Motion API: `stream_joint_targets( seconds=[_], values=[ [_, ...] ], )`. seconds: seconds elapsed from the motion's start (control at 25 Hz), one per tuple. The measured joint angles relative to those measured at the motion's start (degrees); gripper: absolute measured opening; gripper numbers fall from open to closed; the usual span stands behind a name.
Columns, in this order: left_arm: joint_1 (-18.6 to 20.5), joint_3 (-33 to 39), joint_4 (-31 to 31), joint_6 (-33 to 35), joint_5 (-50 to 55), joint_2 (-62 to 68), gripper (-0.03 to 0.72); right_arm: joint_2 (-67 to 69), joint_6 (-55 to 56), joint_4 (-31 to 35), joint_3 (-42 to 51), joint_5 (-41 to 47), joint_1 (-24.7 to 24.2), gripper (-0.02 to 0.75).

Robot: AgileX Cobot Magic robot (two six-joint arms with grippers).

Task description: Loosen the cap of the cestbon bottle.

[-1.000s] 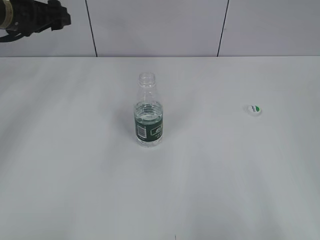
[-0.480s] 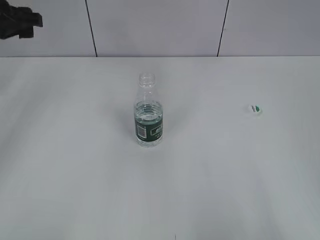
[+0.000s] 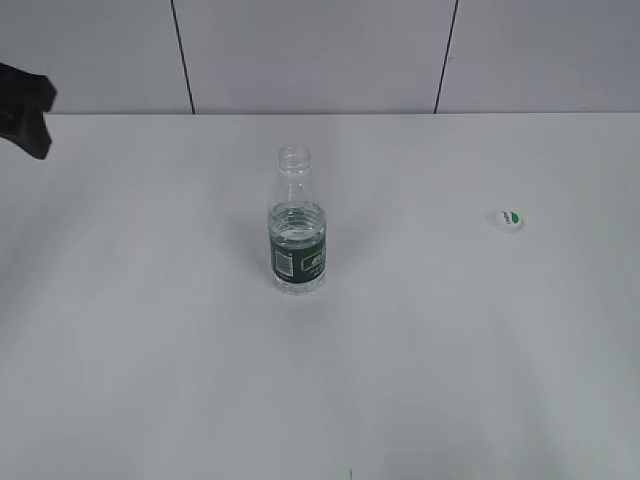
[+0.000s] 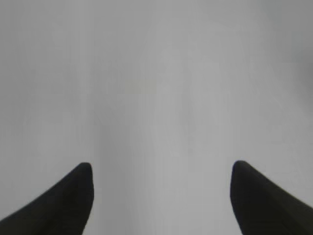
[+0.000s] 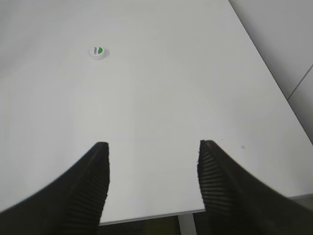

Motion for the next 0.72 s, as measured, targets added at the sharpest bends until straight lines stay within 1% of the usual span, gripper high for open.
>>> stream_joint_targets(
  seconds=[0.16, 0.36, 0.52, 0.72],
  values=[
    [1.8, 2.2, 2.2, 0.5, 5.1, -4.8, 0.525, 0.0, 0.0, 0.0, 0.0, 0.0, 0.0, 0.441],
    [5.4, 8.1, 1.8, 0.5, 7.8, -13.5, 0.524, 0.0, 0.0, 0.0, 0.0, 0.0, 0.0, 0.441],
    [5.9, 12.5, 1.5, 0.7, 9.8, -21.8, 0.524, 0.0, 0.0, 0.0, 0.0, 0.0, 0.0, 0.441],
    [5.9, 19.8, -0.1, 3.7, 10.2, -34.9, 0.513, 0.0, 0.0, 0.0, 0.0, 0.0, -0.1, 0.441]
  ],
)
